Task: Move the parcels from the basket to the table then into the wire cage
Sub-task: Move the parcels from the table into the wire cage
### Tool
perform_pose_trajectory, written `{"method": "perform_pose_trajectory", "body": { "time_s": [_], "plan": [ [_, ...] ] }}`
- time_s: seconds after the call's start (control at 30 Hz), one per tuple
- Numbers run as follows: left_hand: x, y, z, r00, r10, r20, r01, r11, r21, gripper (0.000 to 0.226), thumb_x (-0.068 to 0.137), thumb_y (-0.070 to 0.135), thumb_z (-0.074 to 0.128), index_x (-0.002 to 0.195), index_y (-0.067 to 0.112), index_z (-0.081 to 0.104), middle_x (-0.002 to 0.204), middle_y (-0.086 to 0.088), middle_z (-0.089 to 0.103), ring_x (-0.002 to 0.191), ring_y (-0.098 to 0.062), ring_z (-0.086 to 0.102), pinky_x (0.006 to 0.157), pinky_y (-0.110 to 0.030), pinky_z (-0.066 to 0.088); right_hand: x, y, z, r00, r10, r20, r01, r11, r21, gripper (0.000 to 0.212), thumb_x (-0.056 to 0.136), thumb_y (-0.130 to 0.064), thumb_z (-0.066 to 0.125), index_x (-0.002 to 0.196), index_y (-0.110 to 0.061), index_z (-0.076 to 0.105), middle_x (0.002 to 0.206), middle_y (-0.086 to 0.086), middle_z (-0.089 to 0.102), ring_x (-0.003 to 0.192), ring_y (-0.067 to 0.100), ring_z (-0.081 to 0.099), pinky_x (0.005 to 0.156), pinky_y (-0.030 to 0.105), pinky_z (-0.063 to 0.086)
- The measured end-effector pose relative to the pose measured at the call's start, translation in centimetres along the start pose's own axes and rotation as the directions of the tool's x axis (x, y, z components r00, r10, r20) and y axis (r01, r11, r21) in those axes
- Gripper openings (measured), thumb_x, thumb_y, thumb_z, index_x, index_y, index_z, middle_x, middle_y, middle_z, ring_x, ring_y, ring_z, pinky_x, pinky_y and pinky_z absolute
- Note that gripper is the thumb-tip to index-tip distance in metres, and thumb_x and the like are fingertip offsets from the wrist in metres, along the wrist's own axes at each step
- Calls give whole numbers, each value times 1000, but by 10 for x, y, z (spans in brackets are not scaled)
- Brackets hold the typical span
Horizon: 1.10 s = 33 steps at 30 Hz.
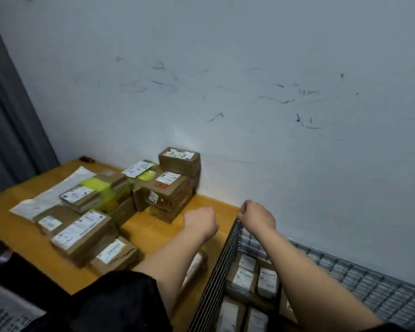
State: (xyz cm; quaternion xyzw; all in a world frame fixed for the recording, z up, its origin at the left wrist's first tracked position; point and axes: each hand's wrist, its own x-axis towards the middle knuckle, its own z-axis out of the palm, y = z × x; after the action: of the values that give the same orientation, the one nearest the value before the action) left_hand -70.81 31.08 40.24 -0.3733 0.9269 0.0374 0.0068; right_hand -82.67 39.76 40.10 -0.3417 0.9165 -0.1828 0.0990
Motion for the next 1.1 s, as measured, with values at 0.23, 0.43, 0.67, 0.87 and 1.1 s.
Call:
{"method": "perform_pose_trajectory", "body": {
  "time_s": [0.23, 0.43, 0.67, 0.87, 1.1],
  "plan": [
    [-52, -82, -38, 980, -176, -92, 177, 984, 0, 30, 94, 35, 44, 116, 15, 52, 116, -7, 62, 106, -28, 60, 78, -34, 47, -37, -85, -7, 978, -209, 4, 209, 977, 35, 24, 91, -26, 51, 109, -16, 62, 116, 8, 64, 106, 30, 60, 79, 30, 47],
    [-78, -146, -52, 950, -291, -111, 286, 956, -59, 25, 94, 32, 43, 110, 15, 51, 108, -6, 63, 97, -27, 61, 73, -33, 49, -52, -147, -1, 955, -295, 17, 294, 955, 42, 8, 92, -29, 49, 93, -22, 52, 113, 7, 65, 103, 29, 61, 72, 30, 43],
    [-81, -229, -54, 936, -337, -105, 328, 940, -91, 27, 93, 30, 43, 112, 13, 52, 112, -9, 61, 101, -28, 60, 76, -34, 49, -56, -219, 39, 952, -302, 50, 302, 953, 9, 27, 93, -33, 50, 110, -15, 60, 114, 8, 64, 105, 29, 61, 81, 35, 49],
    [-65, -323, -41, 923, -385, 3, 376, 899, -224, 44, 92, 38, 48, 129, 14, 46, 126, -9, 58, 111, -27, 57, 88, -36, 50, -55, -288, 93, 954, -271, 131, 271, 962, 15, 12, 92, -28, 50, 97, -19, 57, 113, 7, 64, 103, 29, 61, 80, 35, 48],
    [-56, -401, 13, 786, -548, 286, 611, 616, -498, 64, 90, 46, 50, 141, 10, 35, 143, -14, 44, 128, -34, 44, 104, -41, 39, -46, -339, 166, 956, -174, 235, 173, 985, 23, 36, 90, -32, 51, 123, -17, 53, 128, 8, 56, 115, 30, 55, 92, 40, 47]
  ]
}}
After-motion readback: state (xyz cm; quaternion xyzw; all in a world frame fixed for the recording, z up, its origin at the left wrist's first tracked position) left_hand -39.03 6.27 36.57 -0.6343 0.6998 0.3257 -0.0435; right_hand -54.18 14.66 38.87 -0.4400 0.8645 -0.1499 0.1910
